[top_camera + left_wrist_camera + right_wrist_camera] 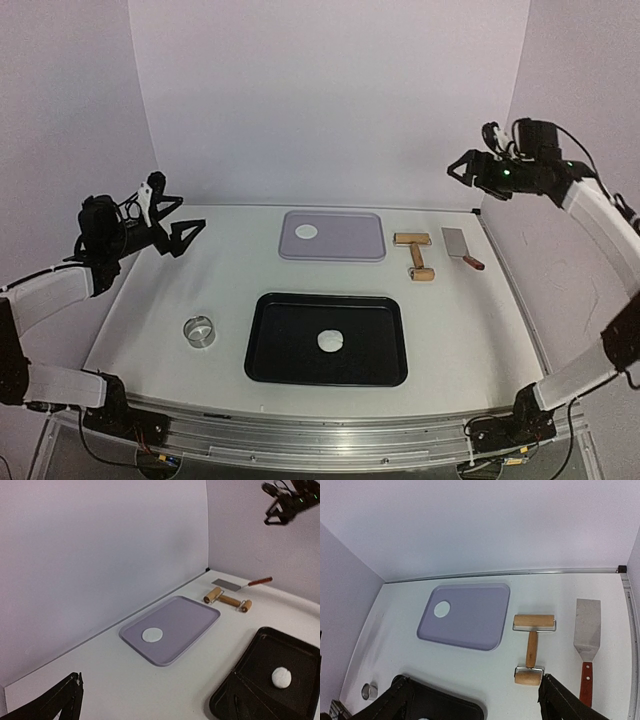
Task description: Roll out the dumpling wrappers from the dough
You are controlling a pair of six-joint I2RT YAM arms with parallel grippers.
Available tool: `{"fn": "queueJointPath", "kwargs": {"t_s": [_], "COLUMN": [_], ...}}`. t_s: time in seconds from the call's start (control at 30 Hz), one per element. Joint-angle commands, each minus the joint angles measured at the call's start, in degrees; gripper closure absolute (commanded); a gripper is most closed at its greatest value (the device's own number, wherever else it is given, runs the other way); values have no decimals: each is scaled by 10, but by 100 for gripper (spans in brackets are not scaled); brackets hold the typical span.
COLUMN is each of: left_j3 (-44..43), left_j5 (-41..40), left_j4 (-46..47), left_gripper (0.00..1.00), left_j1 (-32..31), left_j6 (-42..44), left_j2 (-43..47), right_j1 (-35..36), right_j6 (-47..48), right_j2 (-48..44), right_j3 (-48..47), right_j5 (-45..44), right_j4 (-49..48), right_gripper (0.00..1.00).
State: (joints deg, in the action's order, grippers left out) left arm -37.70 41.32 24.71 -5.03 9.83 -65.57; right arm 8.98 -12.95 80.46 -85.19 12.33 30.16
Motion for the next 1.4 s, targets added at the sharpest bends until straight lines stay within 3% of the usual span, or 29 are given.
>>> {"fn": "queueJointPath", "kwargs": {"t_s": [0.0,0.13,0.33,0.5,0.83,0.97,1.13,1.37], "left_j3": [-59,-104,-135,-146,-162,-162,-165,-189], "left_j5": [-17,44,78,89,105,107,112,186], "left_j4": [-64,-147,-153,-128,-113,-111,-128,-203], "left_gripper": [0,0,1,1,2,1,2,2], "left_j1": [-41,-57,-68,-78,-83,-85,-85,-85], "left_j6": [140,234,251,255,255,256,279,350], "left_j2": [-25,-52,-95,-130,-169,-171,-164,-160], "right_j1": [34,56,63,67,67,67,67,67], "right_j6": [-49,-57,-78,-71,-42,-34,-33,53], "right_j2": [179,299,458,542,630,654,647,569], "right_j3": [-138,-224,-332,-373,-406,-416,-402,-405], "right_j5": [-144,-176,-168,-184,-195,-185,-167,-69], "right_j4": [134,186,240,253,260,260,259,260], "right_gripper": [19,20,27,34,37,53,96,100]}}
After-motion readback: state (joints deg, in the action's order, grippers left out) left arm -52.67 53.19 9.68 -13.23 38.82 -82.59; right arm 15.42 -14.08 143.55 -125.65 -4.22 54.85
